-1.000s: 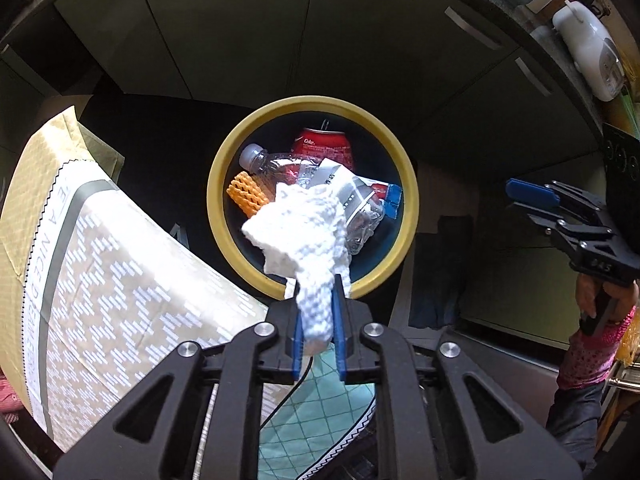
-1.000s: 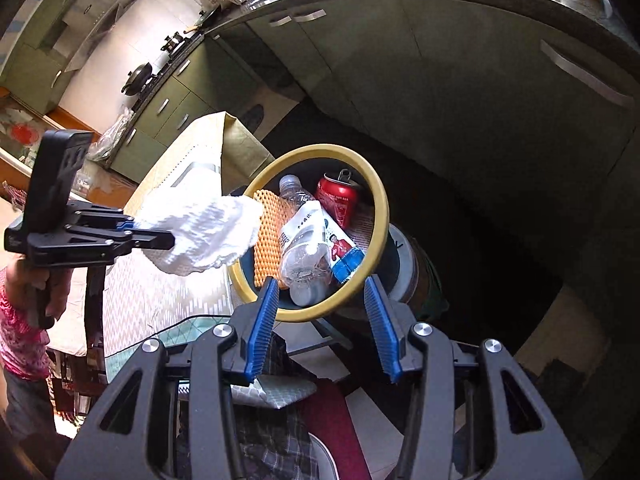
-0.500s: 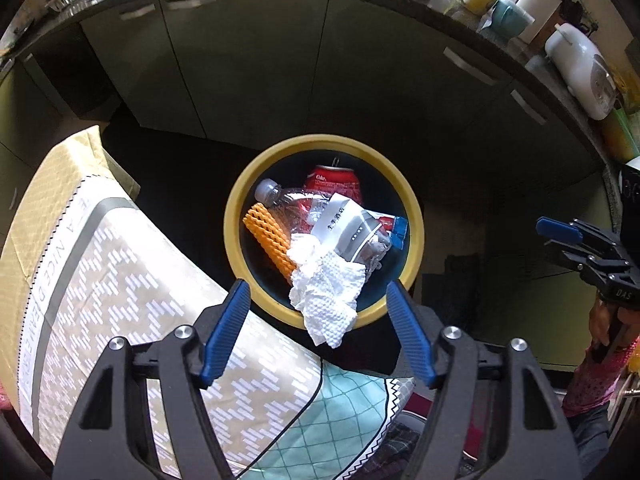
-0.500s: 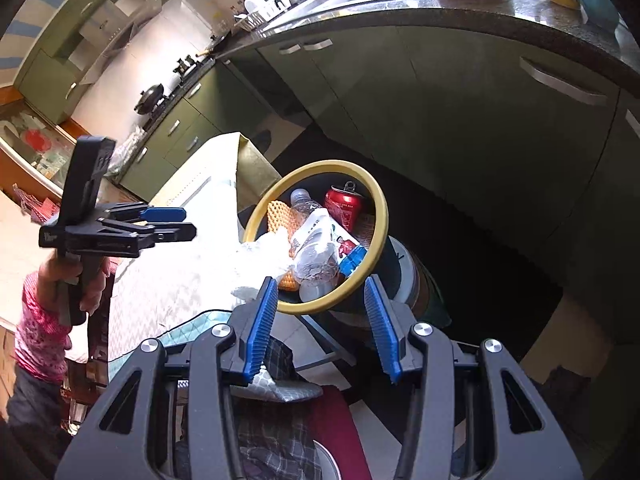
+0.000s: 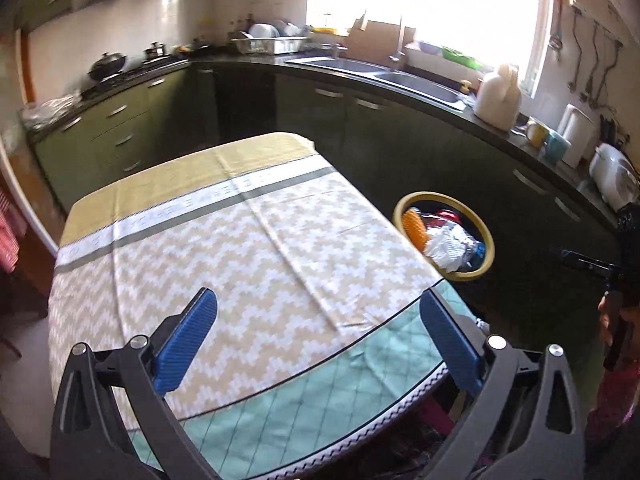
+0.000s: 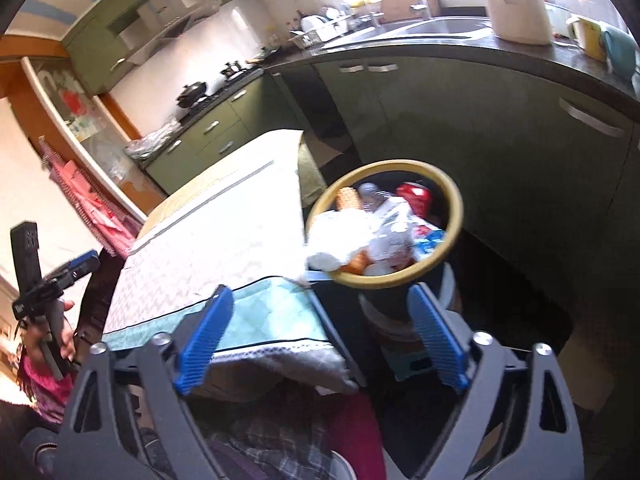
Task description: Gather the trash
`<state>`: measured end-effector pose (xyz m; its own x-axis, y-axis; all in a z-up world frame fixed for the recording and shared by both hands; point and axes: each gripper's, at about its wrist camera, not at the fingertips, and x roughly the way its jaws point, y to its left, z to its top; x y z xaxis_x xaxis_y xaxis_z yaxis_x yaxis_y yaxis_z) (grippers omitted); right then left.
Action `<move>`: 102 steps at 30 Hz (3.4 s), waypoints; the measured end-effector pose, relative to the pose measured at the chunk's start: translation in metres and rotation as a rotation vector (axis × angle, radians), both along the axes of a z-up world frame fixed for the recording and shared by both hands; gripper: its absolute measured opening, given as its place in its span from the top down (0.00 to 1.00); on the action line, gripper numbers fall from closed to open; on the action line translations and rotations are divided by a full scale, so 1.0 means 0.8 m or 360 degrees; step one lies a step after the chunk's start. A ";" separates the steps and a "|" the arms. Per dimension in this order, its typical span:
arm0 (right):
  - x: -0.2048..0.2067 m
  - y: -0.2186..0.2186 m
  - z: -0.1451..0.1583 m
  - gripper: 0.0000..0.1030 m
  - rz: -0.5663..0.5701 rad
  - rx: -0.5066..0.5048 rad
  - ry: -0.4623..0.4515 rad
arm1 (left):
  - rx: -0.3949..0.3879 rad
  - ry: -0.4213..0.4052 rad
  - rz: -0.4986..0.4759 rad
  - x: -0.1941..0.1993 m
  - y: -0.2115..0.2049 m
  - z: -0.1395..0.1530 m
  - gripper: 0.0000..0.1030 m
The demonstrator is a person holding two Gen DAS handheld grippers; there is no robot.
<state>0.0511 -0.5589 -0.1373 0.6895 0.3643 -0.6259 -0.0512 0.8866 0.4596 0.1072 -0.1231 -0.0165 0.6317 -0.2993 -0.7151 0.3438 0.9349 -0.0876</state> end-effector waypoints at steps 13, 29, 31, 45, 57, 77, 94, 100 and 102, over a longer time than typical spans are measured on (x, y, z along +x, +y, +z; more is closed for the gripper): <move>-0.034 0.156 0.035 0.04 0.0004 -0.0358 -0.0250 | 0.0003 -0.0206 0.0528 -0.089 0.131 -0.010 0.06; -0.074 0.200 0.058 0.04 -0.0123 -0.0587 -0.0466 | -0.0047 -0.0280 0.0601 -0.124 0.139 0.018 0.06; -0.076 0.203 0.058 0.04 -0.0107 -0.0588 -0.0472 | -0.0045 -0.0279 0.0618 -0.127 0.142 0.018 0.06; -0.079 0.209 0.060 0.04 -0.0080 -0.0619 -0.0479 | -0.0034 -0.0284 0.0655 -0.146 0.152 0.018 0.06; -0.077 0.208 0.061 0.04 -0.0082 -0.0614 -0.0484 | -0.0005 -0.0292 0.0679 -0.150 0.151 0.018 0.06; -0.076 0.207 0.060 0.04 -0.0073 -0.0612 -0.0480 | 0.0015 -0.0284 0.0680 -0.152 0.151 0.016 0.06; -0.074 0.206 0.059 0.04 -0.0063 -0.0606 -0.0471 | 0.0032 -0.0276 0.0669 -0.154 0.148 0.014 0.06; -0.072 0.204 0.058 0.04 -0.0057 -0.0601 -0.0466 | 0.0034 -0.0268 0.0657 -0.154 0.148 0.013 0.06; -0.071 0.204 0.058 0.04 -0.0056 -0.0602 -0.0464 | 0.0036 -0.0268 0.0657 -0.154 0.148 0.013 0.06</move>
<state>-0.0056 -0.3955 -0.0908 0.8638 0.1215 -0.4889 -0.0972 0.9924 0.0749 -0.0158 -0.0047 -0.0062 0.8031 0.0169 -0.5956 -0.0510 0.9979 -0.0404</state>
